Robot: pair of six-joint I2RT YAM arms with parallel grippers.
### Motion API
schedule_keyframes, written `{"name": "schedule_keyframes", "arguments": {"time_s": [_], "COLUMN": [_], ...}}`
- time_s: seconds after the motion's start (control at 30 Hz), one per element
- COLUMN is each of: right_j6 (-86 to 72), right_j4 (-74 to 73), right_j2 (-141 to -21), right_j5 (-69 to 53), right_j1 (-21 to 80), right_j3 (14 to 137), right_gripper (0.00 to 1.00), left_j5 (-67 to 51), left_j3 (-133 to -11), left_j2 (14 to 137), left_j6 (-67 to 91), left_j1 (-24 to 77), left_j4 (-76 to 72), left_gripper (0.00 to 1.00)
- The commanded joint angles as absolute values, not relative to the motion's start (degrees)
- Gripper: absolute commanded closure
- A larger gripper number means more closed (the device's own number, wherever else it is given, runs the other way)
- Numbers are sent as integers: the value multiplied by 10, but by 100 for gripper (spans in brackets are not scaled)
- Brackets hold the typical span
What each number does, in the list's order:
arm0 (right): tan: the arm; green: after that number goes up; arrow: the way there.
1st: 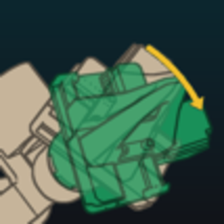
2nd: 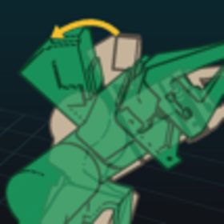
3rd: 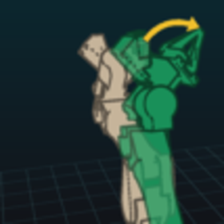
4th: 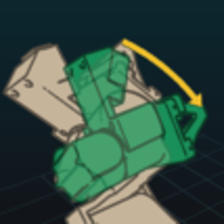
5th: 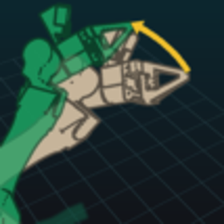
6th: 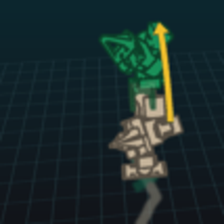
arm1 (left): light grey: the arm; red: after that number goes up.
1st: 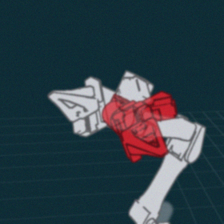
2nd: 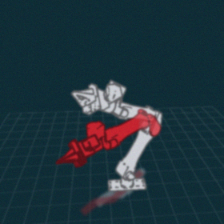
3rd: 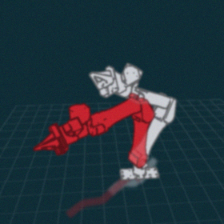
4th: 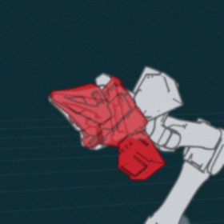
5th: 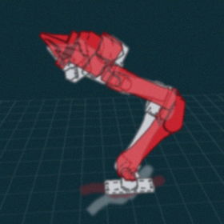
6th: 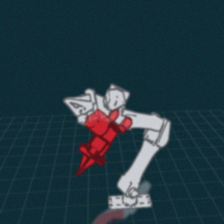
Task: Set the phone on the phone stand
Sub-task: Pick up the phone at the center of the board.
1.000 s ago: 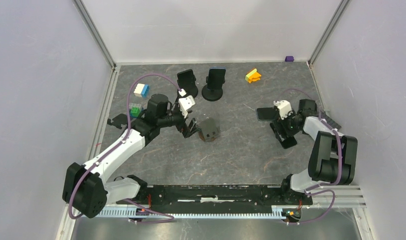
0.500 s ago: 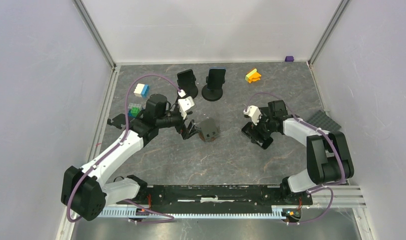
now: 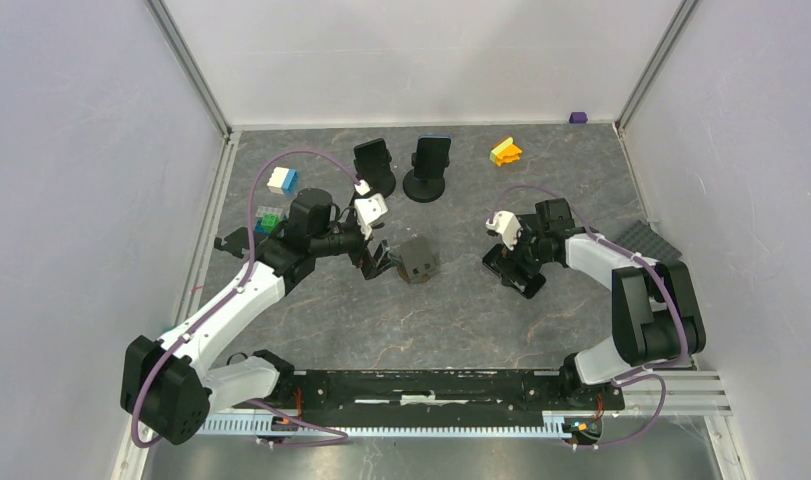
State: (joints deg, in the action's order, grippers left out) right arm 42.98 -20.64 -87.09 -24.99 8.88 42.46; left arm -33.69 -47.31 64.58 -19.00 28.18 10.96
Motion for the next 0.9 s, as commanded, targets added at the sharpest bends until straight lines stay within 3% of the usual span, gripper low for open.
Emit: {"name": "schedule_keyframes", "arguments": {"time_s": [0.0,0.53,0.73,0.87], "right_j6": [483,475,454,436], "right_j4": [-280,-315,-286,-256], "right_j2": [-902,-906,-897,-885], "right_j5": [-163,-180,-173,-164], "right_j1": [86,67,68,68], "right_j3": [379,357,347,343], "right_gripper": [5,3,11,26], "left_j5": [-365,-371,-378,-391], "left_j3": [-481,-478,-476,-480], "left_j2": [633,632,636,644], "left_j6": [-210,-210,-203,-173], "left_j1": [281,282,281,283], "left_j4": [108,106,99,80], "left_gripper": [0,0,0,0]}}
